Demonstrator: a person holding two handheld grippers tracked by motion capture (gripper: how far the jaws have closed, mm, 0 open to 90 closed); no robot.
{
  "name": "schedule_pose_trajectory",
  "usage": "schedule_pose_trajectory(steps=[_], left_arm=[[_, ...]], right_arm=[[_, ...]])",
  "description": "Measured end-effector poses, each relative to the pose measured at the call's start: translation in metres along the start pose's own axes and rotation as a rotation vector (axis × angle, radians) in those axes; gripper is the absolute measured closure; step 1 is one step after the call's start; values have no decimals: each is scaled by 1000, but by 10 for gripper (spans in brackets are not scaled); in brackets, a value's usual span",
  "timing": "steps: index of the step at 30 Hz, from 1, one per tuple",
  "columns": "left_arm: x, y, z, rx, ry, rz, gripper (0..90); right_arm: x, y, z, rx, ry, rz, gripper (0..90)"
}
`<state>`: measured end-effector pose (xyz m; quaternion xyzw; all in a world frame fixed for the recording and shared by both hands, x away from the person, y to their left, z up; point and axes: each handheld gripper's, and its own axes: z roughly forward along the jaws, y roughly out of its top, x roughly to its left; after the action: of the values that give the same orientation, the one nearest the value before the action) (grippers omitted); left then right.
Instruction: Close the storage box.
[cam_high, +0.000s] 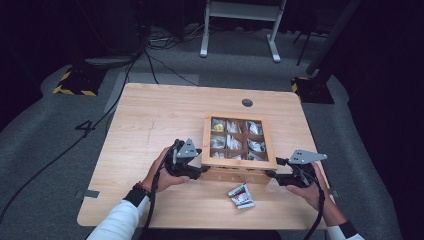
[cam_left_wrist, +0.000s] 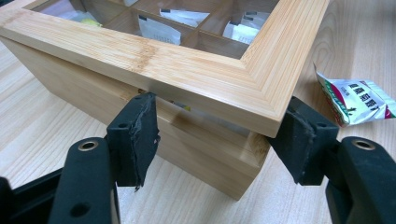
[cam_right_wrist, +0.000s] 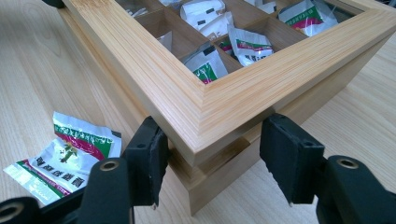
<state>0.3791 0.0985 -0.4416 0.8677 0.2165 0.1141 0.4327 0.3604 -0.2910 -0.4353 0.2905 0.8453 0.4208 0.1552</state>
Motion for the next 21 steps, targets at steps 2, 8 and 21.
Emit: schedule_pose_trajectory(steps=[2,8,21], left_arm=[[0,0,0,2,-10,-8,342],[-5,-2,5,61,-5,10,263],[-10,-8,12,74,19,-10,179]], right_arm=[[0,0,0,2,9,10,429],[1,-6,2,60,39,22,384],[5,-15,8,76,46,9,291]])
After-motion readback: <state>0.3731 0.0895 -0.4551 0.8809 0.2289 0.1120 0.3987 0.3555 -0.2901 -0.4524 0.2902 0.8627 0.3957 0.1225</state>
